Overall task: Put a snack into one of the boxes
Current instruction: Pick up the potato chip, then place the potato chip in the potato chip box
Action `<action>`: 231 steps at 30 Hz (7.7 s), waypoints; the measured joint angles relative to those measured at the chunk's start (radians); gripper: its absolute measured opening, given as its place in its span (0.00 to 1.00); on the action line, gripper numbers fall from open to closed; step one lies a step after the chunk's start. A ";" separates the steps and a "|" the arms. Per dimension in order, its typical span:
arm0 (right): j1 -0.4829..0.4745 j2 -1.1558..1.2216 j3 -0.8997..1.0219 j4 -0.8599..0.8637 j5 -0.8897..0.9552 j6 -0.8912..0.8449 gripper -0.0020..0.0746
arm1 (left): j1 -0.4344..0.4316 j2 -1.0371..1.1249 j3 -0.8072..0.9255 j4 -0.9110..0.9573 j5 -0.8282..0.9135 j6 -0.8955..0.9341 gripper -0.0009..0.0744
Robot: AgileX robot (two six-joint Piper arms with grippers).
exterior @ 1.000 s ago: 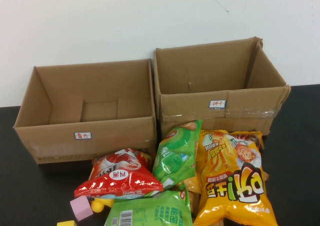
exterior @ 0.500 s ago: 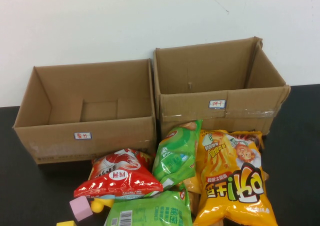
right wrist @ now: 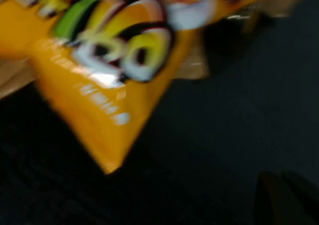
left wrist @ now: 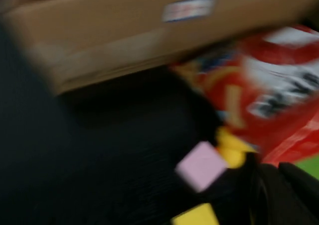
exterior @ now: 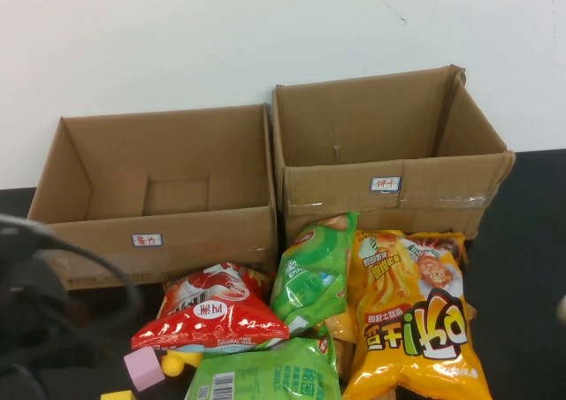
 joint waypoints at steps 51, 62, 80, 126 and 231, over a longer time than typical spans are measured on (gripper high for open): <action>0.099 0.046 -0.002 0.022 0.008 -0.033 0.03 | -0.455 0.614 -0.265 1.015 0.049 -0.598 0.05; 0.099 0.046 -0.002 0.033 0.008 -0.033 0.03 | -0.455 0.409 -0.404 0.781 0.225 -0.598 0.04; 0.099 0.046 -0.002 0.040 0.008 -0.033 0.03 | -0.455 0.216 -0.787 0.276 0.416 -0.492 0.03; 0.099 0.046 -0.002 0.176 -0.016 -0.033 0.03 | -0.407 0.294 -0.789 -0.038 0.483 -0.160 0.03; 0.099 0.046 -0.002 0.247 0.061 -0.141 0.02 | -0.208 0.674 -0.795 0.828 0.231 -0.825 0.56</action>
